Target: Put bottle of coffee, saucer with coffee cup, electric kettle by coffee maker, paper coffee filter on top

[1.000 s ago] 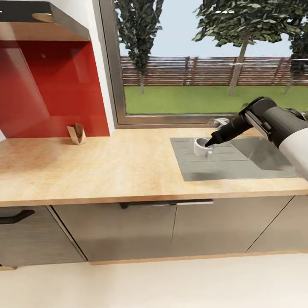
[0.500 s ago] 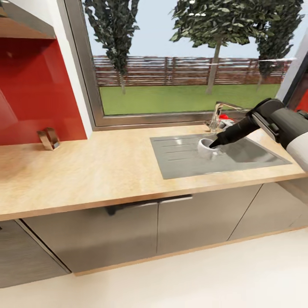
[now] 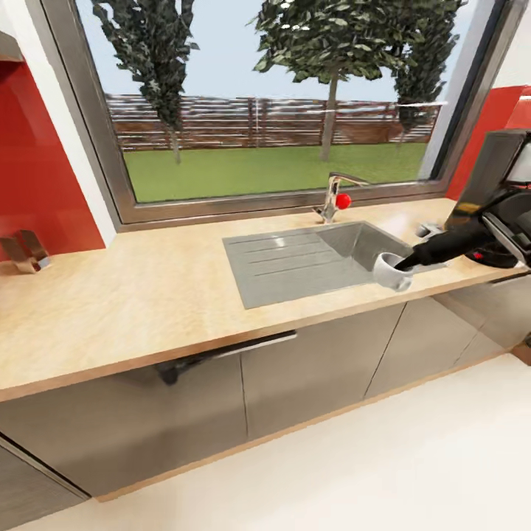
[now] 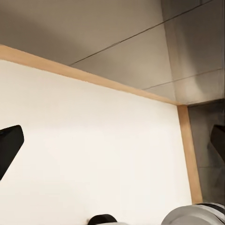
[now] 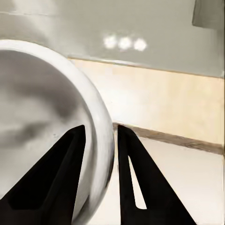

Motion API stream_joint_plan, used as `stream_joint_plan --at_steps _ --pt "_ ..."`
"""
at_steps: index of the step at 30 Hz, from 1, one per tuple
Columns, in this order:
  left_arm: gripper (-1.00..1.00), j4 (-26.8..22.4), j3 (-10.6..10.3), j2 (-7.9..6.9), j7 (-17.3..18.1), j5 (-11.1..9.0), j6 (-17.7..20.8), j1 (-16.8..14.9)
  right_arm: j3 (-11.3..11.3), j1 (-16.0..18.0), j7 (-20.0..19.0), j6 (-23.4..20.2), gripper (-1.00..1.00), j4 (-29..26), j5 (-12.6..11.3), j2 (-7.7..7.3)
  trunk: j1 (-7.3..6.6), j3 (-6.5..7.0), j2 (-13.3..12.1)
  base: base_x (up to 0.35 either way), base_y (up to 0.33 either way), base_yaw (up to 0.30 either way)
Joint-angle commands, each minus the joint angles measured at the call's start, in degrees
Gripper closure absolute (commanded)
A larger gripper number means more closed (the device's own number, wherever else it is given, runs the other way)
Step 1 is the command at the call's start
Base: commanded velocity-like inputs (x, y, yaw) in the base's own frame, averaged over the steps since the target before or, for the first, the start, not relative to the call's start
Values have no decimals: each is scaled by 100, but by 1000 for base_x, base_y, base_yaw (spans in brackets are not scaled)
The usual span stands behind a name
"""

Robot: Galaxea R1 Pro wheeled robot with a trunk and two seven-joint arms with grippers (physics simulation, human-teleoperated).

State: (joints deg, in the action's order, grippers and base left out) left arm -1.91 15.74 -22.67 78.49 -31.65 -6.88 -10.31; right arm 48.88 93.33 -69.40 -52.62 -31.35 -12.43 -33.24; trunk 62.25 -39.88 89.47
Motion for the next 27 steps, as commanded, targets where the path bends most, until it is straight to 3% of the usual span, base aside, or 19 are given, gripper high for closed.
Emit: stream_joint_plan --at_steps 1,3,4,7,8,9,10,12,17,27 --pt "-100 6 40 0 7 45 -59 -6 35 -134 16 -7 100 -210 -64 -158 0 -5 3 0 0 -283" --pt "-100 6 34 1 4 45 -59 -6 13 -354 30 6 100 -623 -57 -304 0 -5 3 0 0 -283" --pt "-100 6 30 5 2 45 -59 -6 -68 -557 49 -9 100 -1097 -53 -386 0 -5 3 0 0 -283" --pt "-100 6 39 7 0 45 -59 -6 -629 -933 216 -202 100 -1785 -50 -450 0 -5 3 0 0 -283" --pt "-100 6 38 8 0 45 -59 -6 -1091 -1261 394 -288 100 -2173 -48 -461 0 -5 3 0 0 -283" --pt "-100 6 37 8 0 45 -59 -6 -1400 -1486 526 -324 100 -2420 -45 -465 0 -5 3 0 0 -283" --pt "-100 6 36 8 0 45 -59 -6 -1563 -1598 598 -339 100 -2533 -44 -467 0 -5 3 0 0 -283" --pt "-100 6 35 21 0 45 -59 -6 -2237 -2063 860 -388 100 -2898 -42 -471 0 -5 3 0 0 -283" --pt "-100 6 31 25 0 45 -59 -6 -2466 -2222 942 -438 100 -2982 -39 -472 0 -5 3 15 -15 -272" --pt "-100 6 25 32 -10 51 -59 -6 -2505 -2248 954 -475 100 -2939 -40 -473 0 -5 3 154 -186 -73"
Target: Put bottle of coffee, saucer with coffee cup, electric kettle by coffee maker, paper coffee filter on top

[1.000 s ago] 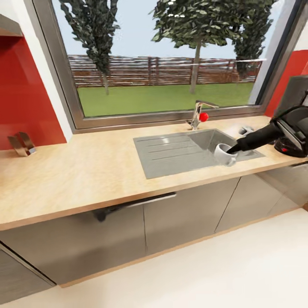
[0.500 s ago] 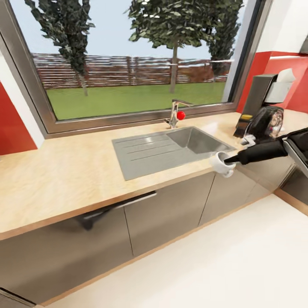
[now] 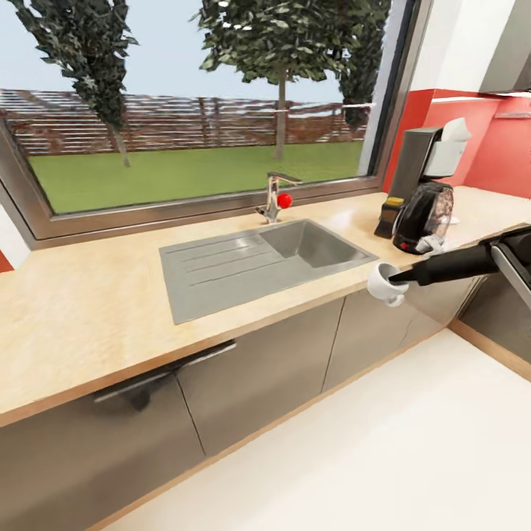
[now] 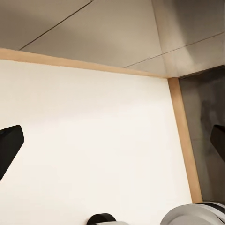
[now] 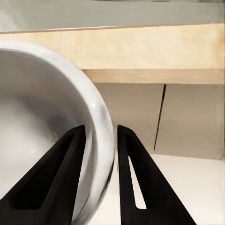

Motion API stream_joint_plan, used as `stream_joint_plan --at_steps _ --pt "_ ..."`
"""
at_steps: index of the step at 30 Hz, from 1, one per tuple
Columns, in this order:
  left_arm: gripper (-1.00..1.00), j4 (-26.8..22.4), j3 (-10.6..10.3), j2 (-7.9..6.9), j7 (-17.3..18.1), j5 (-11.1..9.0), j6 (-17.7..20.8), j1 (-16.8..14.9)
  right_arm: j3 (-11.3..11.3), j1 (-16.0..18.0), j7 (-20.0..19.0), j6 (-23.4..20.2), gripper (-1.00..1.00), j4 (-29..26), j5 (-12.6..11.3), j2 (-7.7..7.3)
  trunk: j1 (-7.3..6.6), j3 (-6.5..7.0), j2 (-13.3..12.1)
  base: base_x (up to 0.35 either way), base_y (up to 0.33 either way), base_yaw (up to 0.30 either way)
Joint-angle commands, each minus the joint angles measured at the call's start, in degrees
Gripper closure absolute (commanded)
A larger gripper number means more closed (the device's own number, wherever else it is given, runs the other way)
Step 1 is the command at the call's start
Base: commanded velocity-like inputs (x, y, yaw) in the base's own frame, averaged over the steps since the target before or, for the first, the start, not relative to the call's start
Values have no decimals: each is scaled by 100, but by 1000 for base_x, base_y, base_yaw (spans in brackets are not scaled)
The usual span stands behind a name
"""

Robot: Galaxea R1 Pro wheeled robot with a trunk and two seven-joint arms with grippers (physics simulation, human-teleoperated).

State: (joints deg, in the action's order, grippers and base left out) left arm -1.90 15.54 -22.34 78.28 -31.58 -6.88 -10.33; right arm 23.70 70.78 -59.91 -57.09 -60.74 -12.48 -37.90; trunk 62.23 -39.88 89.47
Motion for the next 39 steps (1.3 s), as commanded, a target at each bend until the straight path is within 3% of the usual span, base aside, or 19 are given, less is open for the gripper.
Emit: stream_joint_plan --at_steps 1,12,29,39 --pt "-100 5 45 0 8 45 -59 -5 13 6 5 -30 100 32 -35 -6 1 -5 3 121 -151 -151" --pt "-100 5 47 4 -4 46 -59 -5 12 6 3 -23 100 223 -35 -6 1 -5 3 44 -76 -208" --pt "-100 5 44 6 -6 46 -59 -5 12 6 -16 -21 100 457 -35 -6 1 12 3 61 -270 -46" --pt "-100 5 56 3 -6 46 -59 -5 12 6 -21 -22 100 466 -35 -6 1 72 3 3 -31 -207"
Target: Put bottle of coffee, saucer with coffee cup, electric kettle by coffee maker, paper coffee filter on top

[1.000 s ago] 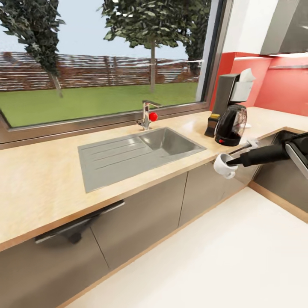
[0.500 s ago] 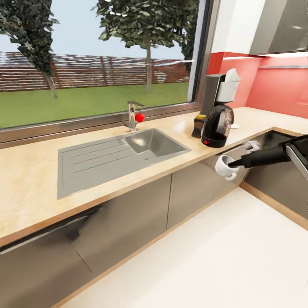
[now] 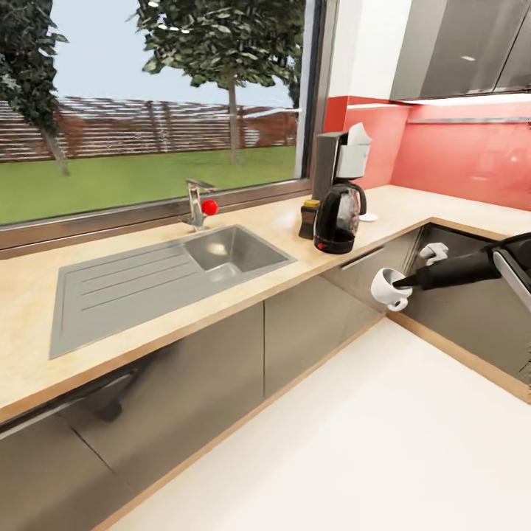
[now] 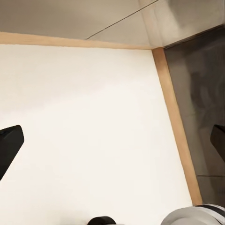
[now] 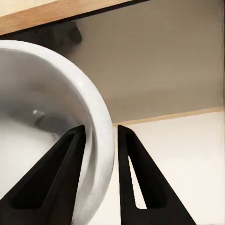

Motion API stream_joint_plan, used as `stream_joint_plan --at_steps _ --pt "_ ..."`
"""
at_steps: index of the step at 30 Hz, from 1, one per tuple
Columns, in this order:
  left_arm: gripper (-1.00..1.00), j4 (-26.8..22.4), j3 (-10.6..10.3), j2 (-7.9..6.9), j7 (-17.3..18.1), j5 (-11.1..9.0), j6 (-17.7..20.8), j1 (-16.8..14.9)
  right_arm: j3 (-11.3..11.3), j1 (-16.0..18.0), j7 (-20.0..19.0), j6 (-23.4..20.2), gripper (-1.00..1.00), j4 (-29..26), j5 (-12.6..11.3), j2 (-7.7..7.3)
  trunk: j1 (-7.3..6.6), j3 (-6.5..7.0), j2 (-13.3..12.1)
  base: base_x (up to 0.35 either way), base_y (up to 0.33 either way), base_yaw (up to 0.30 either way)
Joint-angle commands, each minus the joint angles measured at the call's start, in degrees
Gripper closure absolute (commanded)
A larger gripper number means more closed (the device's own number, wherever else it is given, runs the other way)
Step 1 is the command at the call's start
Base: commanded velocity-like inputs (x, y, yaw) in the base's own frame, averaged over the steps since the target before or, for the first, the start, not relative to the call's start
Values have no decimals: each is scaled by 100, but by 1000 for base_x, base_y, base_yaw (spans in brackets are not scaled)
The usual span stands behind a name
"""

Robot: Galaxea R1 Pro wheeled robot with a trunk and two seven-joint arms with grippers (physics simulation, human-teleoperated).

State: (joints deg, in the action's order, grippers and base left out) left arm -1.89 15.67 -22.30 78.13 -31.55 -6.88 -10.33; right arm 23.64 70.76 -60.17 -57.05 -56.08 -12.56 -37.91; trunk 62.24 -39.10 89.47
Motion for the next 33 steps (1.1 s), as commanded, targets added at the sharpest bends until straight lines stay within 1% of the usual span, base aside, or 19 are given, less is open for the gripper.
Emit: stream_joint_plan --at_steps 1,5,6,7,9,10,12,13,14,15,16,17,18,19,21,22,24,33 --pt "-100 5 45 -1 9 44 -59 -4 18 8 5 -26 100 0 -27 -6 0 -1 3 45 -41 -141" --pt "-100 5 28 14 2 44 -61 -4 18 8 5 -26 100 0 -27 -6 0 6 3 124 -137 -60" --pt "-100 2 6 57 -20 44 -60 -4 18 8 5 -26 100 0 -27 -6 0 6 3 125 -108 -19" --pt "-100 -23 -10 174 -153 42 -63 -4 18 8 5 -23 100 -1 -31 -6 0 7 3 80 -69 -12" --pt "-100 -96 -20 292 -342 41 -65 -4 18 8 5 -21 100 -1 -33 -6 0 7 3 58 -50 -9" --pt "-100 -639 -28 610 -903 40 -54 -4 18 8 5 -18 100 -1 -35 -6 0 7 3 17 -14 -3" --pt "-100 -1154 -32 850 -1412 44 -12 -4 18 8 5 -18 100 -1 -36 -6 0 7 3 9 -8 -1" --pt "-100 -1272 -33 910 -1546 46 20 -4 18 8 5 -17 100 -3 -36 -6 0 7 3 6 -5 -1" --pt "-100 -1681 -35 1089 -1939 49 205 -4 18 10 5 -17 100 -4 -36 -6 0 7 3 3 -2 0" --pt "-100 -1830 -36 1143 -2057 50 279 -4 18 9 5 -17 100 -5 -36 -6 0 7 3 2 -2 0" --pt "-100 -2132 -36 1242 -2290 52 426 -4 18 9 5 -17 100 -5 -36 -6 0 7 3 1 -1 0" --pt "-100 -2286 -36 1283 -2408 54 502 -4 18 9 5 -17 100 -4 -36 -6 0 7 3 1 -1 0" --pt "-100 -2581 -35 1341 -2626 57 668 -4 18 9 5 -17 100 -4 -36 -6 0 7 3 0 0 0" --pt "-100 -2858 -31 1380 -2827 58 873 -4 15 9 5 -17 100 -4 -36 -6 0 7 3 0 0 0" --pt "-100 -3051 -27 1409 -2991 62 1047 -4 15 9 5 -17 100 -4 -36 -6 0 7 3 0 0 0" --pt "-100 -3176 -16 1449 -3122 65 1158 -4 13 9 5 -17 100 -4 -36 -6 0 7 3 0 0 -12" --pt "-100 -3304 5 1500 -3266 68 1282 -4 12 8 5 -17 100 -1 -36 -6 0 7 3 0 0 -117" --pt "-100 -3375 20 1535 -3352 70 1370 -4 11 10 2 -18 100 -2 -36 -6 0 7 3 9 -7 -239"
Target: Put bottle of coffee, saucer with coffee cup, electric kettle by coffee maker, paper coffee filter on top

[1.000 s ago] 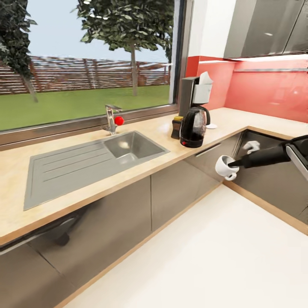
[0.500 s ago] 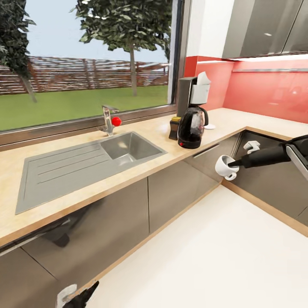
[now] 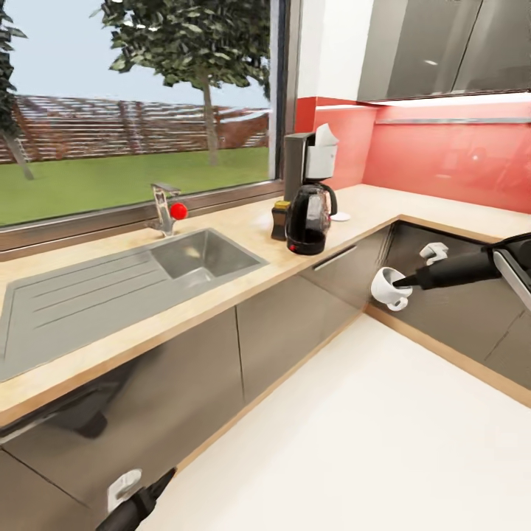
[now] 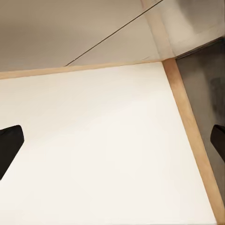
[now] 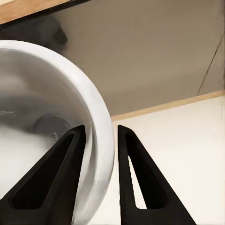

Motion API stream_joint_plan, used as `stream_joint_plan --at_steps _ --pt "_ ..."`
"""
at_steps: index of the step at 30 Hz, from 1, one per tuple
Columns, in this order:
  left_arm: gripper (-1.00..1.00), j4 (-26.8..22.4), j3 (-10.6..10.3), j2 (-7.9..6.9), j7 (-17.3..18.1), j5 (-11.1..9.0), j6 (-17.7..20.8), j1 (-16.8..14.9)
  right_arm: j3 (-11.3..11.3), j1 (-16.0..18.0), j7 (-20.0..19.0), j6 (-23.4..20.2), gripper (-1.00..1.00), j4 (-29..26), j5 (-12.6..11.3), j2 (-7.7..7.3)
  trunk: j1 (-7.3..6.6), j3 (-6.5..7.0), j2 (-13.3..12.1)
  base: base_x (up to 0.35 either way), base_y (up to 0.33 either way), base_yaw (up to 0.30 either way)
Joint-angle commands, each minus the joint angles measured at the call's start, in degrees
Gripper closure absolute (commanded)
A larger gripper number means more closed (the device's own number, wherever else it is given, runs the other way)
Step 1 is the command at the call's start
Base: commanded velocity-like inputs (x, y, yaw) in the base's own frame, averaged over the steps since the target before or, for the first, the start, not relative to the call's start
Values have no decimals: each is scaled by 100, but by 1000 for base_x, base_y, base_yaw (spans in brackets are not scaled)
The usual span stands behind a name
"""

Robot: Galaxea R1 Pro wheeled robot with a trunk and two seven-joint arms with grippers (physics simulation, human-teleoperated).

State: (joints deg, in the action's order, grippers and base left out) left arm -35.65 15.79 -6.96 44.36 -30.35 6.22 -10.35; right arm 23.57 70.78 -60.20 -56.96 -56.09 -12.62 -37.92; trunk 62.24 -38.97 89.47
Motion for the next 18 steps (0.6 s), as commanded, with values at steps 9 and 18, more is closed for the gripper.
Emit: stream_joint_plan --at_steps 9,18 --pt "-100 5 11 1 27 -47 63 -2 16 7 8 -25 100 2 -29 -6 0 -6 2 162 -131 -150" --pt "-100 14 11 1 22 -44 64 -2 16 7 8 -18 100 202 -30 -10 0 1 2 17 -15 -273"
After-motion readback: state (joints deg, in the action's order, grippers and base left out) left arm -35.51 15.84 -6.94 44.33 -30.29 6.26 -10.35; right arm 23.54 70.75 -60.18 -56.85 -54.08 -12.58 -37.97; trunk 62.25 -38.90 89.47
